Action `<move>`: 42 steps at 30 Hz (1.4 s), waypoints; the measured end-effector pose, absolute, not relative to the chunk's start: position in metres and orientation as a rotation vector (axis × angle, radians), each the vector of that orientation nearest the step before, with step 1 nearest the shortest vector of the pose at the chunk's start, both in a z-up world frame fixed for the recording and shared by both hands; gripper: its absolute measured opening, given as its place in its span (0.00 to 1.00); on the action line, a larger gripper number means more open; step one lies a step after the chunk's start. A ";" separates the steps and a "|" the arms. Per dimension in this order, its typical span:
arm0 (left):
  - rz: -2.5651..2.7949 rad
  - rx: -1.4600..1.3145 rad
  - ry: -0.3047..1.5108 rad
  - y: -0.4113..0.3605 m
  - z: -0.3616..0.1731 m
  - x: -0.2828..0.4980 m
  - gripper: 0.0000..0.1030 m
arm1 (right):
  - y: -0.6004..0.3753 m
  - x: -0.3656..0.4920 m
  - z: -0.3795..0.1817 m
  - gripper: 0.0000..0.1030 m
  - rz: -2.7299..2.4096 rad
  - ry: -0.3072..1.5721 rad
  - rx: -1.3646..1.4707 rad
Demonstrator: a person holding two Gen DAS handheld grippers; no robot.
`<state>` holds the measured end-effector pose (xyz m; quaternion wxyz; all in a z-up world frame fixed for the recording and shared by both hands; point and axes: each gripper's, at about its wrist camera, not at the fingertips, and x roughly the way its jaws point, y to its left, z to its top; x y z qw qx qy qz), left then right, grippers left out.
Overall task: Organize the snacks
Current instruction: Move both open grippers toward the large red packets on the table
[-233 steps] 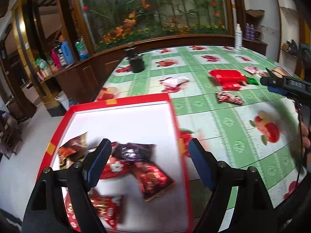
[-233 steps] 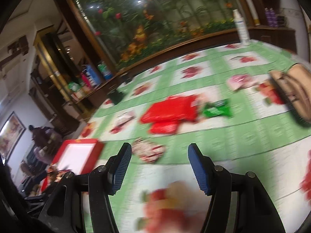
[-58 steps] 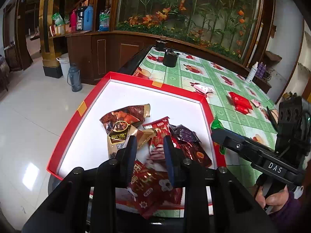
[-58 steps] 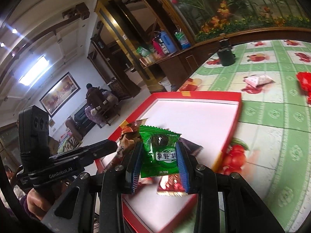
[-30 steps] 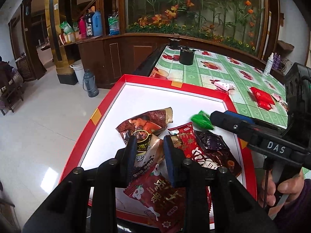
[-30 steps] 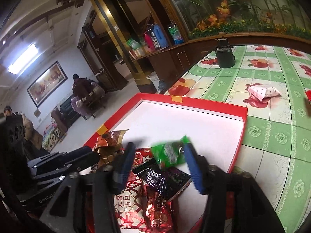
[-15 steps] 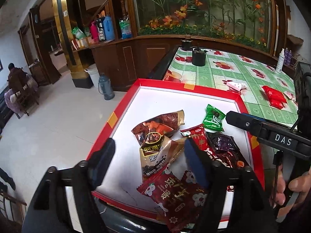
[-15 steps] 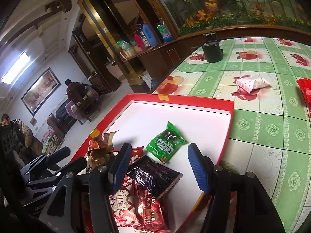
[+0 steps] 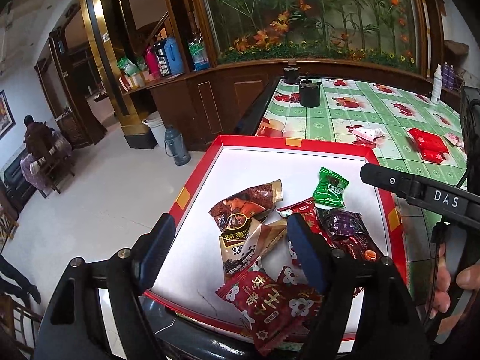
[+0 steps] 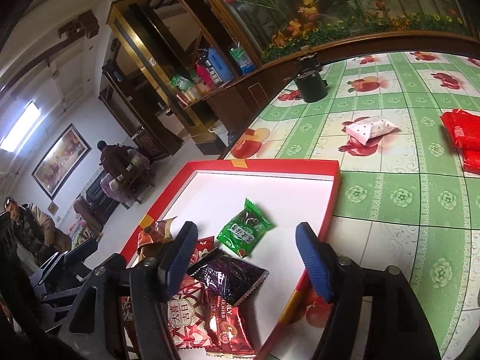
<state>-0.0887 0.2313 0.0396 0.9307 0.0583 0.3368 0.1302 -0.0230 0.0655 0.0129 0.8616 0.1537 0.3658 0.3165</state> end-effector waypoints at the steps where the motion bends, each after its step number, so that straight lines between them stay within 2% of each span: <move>1: 0.269 0.124 0.688 0.230 0.040 -0.089 0.75 | 0.064 -0.023 0.013 0.69 0.666 0.767 0.329; 27: 0.253 0.243 0.672 0.186 0.054 -0.079 0.75 | -0.021 -0.006 0.018 0.70 0.548 0.731 0.518; 35: 0.139 0.271 0.686 0.148 0.060 -0.057 0.75 | -0.108 0.019 0.034 0.70 0.408 0.616 0.506; 42: -0.012 0.222 0.705 0.088 0.070 -0.004 0.75 | -0.197 0.049 0.028 0.71 0.269 0.580 0.558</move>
